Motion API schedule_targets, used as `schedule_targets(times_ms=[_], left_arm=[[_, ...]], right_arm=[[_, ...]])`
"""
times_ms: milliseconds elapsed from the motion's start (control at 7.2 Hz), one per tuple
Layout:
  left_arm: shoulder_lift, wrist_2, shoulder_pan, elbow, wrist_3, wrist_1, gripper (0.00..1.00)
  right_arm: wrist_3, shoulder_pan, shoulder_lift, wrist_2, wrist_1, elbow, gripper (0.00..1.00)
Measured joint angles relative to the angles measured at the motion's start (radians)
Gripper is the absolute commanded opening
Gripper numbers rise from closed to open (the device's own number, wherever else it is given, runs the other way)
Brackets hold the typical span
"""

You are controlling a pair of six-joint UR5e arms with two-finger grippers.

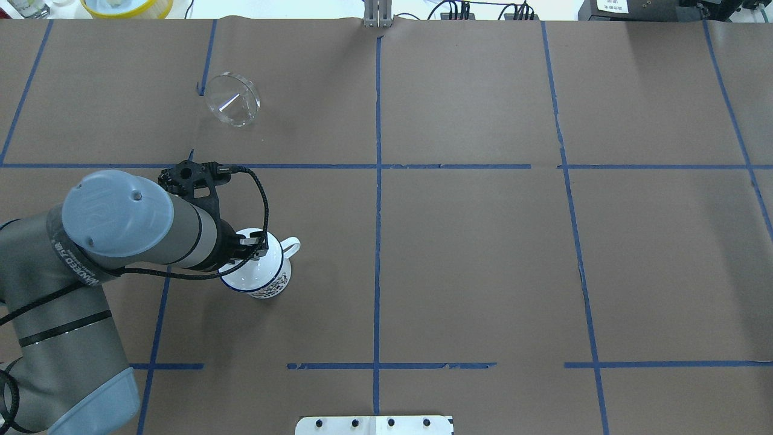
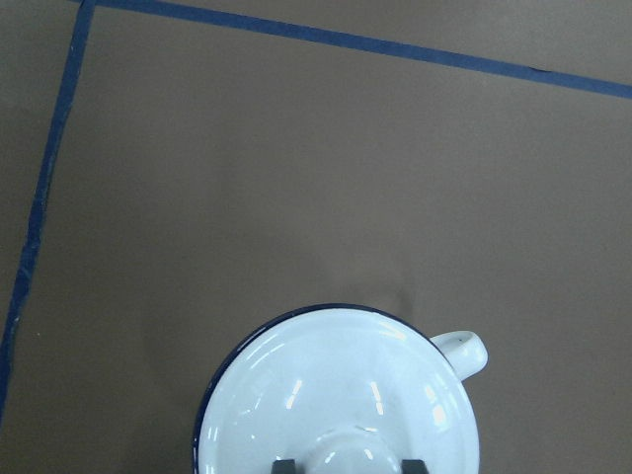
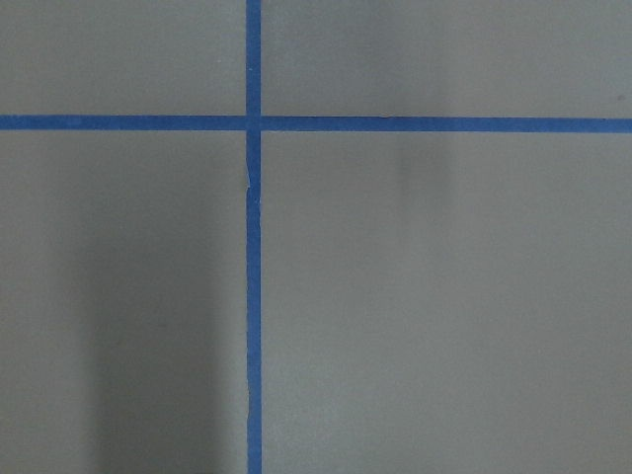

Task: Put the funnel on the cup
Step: 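Grasp the white lid and lift it off the mug with the left gripper, then lower the white lid onto the table beside the mug and release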

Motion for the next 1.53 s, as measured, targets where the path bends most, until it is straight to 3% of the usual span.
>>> schedule_targets(times_ms=[417, 694, 833, 972, 1250, 1528], left_arm=[[0.003, -0.002, -0.034, -0.022, 0.024, 0.004, 0.00], [0.040, -0.009, -0.091, -0.119, 0.155, 0.053, 0.00], [0.115, -0.011, -0.102, -0.185, 0.215, 0.045, 0.00], [0.218, -0.012, -0.103, -0.232, 0.251, -0.020, 0.00], [0.379, -0.009, -0.074, -0.214, 0.253, -0.220, 0.00], [0.407, 0.008, 0.009, -0.138, 0.182, -0.291, 0.00]], right_arm=[[0.000, 0.000, 0.000, 0.000, 0.000, 0.000, 1.00], [0.000, 0.000, 0.000, 0.000, 0.000, 0.000, 1.00], [0.000, 0.000, 0.000, 0.000, 0.000, -0.001, 1.00], [0.000, 0.000, 0.000, 0.000, 0.000, -0.001, 1.00], [0.000, 0.000, 0.000, 0.000, 0.000, -0.001, 1.00], [0.000, 0.000, 0.000, 0.000, 0.000, -0.001, 1.00]])
